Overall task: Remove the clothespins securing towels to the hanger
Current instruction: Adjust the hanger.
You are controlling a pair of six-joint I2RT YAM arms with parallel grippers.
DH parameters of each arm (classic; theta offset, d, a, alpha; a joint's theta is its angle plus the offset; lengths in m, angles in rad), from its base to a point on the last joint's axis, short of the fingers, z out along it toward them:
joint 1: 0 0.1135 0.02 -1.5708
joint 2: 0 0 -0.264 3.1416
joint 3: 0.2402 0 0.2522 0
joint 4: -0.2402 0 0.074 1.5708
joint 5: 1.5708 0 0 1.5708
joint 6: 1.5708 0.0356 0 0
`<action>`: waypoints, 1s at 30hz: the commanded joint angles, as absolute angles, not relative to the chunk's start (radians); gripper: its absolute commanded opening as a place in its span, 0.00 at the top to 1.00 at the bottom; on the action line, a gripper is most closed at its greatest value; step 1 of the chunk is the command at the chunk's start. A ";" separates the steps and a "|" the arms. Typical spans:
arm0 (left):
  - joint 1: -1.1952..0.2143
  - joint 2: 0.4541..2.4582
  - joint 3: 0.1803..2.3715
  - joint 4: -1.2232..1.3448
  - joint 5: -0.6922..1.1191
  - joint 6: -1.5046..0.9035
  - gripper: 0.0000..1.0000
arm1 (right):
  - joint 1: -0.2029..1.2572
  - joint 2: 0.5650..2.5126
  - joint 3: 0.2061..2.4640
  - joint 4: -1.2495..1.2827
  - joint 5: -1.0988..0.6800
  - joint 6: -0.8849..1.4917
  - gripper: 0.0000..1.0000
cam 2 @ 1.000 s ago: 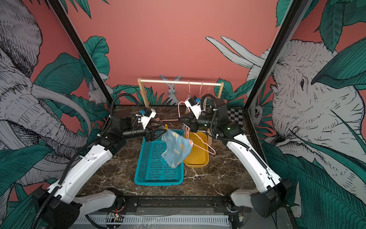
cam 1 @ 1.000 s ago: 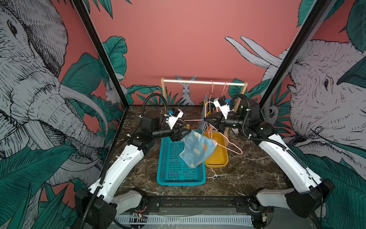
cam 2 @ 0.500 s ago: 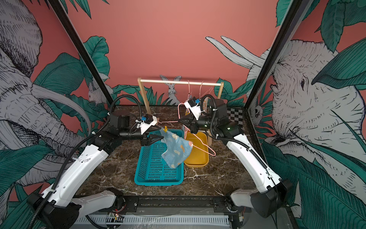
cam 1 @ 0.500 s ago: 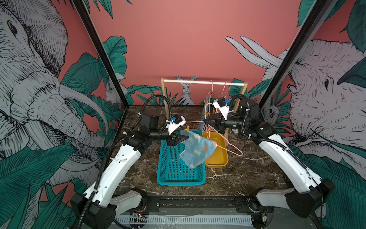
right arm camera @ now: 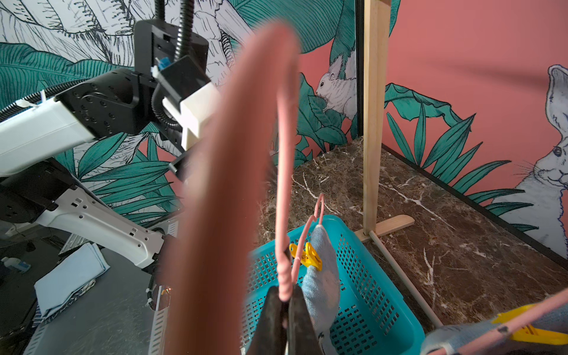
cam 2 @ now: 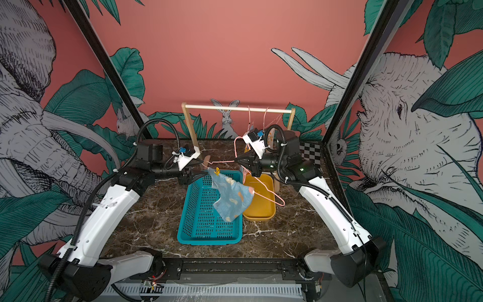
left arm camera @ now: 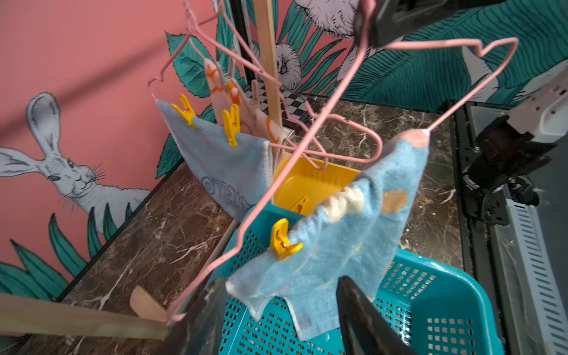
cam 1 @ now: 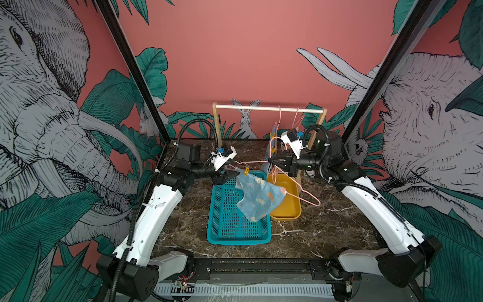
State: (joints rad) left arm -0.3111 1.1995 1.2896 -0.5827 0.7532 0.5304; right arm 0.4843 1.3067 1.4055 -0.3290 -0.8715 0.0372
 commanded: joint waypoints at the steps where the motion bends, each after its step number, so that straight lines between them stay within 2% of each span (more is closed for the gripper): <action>1: -0.308 1.220 1.348 -0.565 0.807 0.535 0.40 | 0.483 1.284 1.436 -0.317 -0.918 0.012 1.00; 9: -0.322 1.378 1.478 -0.566 0.988 0.486 0.42 | 0.486 1.295 1.442 -0.307 -0.936 0.008 1.00; 20: -0.403 1.486 1.526 -0.585 0.950 0.528 0.45 | 0.485 1.309 1.459 -0.311 -0.957 0.008 1.00; 24: -0.411 1.507 1.538 -0.590 0.960 0.531 0.51 | 0.485 1.308 1.462 -0.322 -0.960 -0.003 1.00; 30: -0.416 1.517 1.551 -0.610 0.982 0.536 0.74 | 0.486 1.313 1.463 -0.342 -0.938 -0.019 1.00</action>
State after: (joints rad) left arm -0.4103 1.5192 1.5177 -0.5968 0.9516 0.5339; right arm 0.4782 1.3128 1.4399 -0.3367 -0.9058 0.0074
